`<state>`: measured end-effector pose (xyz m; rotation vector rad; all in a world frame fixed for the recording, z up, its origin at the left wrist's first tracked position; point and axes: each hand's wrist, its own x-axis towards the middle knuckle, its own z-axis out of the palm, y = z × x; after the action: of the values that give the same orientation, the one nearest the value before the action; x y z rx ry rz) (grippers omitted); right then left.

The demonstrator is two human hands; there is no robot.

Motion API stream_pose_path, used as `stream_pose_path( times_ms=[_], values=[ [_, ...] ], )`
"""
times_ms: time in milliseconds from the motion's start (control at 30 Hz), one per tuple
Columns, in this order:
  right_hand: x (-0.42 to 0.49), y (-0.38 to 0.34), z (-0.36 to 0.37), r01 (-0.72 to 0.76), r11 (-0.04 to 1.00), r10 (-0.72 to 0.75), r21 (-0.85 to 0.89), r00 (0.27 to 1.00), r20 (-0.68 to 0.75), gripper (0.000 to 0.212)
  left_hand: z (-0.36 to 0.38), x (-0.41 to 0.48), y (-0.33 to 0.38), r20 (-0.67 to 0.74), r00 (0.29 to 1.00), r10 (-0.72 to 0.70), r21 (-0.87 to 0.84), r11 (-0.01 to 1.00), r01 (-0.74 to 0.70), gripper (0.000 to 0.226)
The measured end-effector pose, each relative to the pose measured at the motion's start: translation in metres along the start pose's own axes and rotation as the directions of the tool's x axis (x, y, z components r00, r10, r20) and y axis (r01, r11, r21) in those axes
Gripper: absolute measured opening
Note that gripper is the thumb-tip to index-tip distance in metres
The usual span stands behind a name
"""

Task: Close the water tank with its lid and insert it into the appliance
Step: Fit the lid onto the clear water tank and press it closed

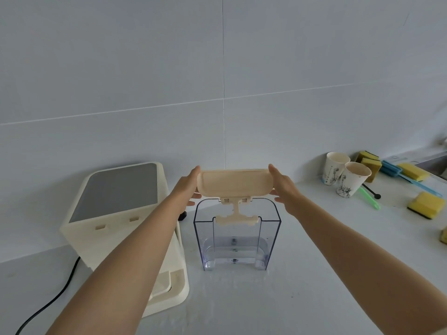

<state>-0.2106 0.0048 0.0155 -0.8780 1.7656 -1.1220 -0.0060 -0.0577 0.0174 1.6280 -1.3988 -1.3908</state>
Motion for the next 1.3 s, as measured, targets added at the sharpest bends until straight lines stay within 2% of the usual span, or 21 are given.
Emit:
stream_pose_path(
  times_ms=[100,200,367,467,567,900,1033,1200,1300],
  values=[
    [-0.006,0.009,-0.002,0.050,0.999,-0.050,0.000,0.999,-0.023,0.045,-0.001,-0.007,-0.007,-0.029,0.999,0.033,0.012,0.999,-0.033,0.046],
    [-0.015,0.016,-0.003,0.091,0.996,-0.091,-0.006,0.994,-0.052,0.052,-0.002,-0.014,-0.016,-0.046,0.997,0.057,0.014,0.998,-0.056,0.041],
    [-0.031,0.031,-0.003,0.154,0.988,-0.154,-0.002,0.986,-0.067,0.048,0.000,-0.023,-0.035,-0.084,0.994,0.076,0.055,0.996,-0.071,0.055],
    [-0.040,0.038,-0.002,0.178,0.984,-0.178,-0.001,0.982,-0.068,0.048,0.002,-0.031,-0.046,-0.079,0.992,0.098,0.067,0.993,-0.093,0.053],
    [-0.050,0.047,-0.001,0.182,0.983,-0.181,0.002,0.982,-0.058,0.049,0.005,-0.040,-0.055,-0.087,0.990,0.113,0.056,0.993,-0.108,0.043],
    [-0.064,0.066,0.001,0.168,0.979,-0.172,-0.114,0.985,-0.027,0.050,0.012,-0.056,-0.075,-0.045,0.986,0.158,0.051,0.986,-0.156,0.047],
    [-0.068,0.066,0.002,0.182,0.967,-0.186,-0.178,0.983,-0.005,0.041,0.013,-0.058,-0.078,-0.016,0.987,0.159,0.063,0.986,-0.157,0.042],
    [-0.068,0.071,0.002,0.159,0.972,-0.158,-0.171,0.987,0.021,0.039,0.016,-0.061,-0.077,0.003,0.990,0.138,0.030,0.990,-0.138,0.043],
    [-0.061,0.077,0.002,0.135,0.982,-0.129,-0.134,0.990,0.048,0.047,0.016,-0.058,-0.081,-0.021,0.995,0.101,0.016,0.995,-0.101,0.041]
  ],
)
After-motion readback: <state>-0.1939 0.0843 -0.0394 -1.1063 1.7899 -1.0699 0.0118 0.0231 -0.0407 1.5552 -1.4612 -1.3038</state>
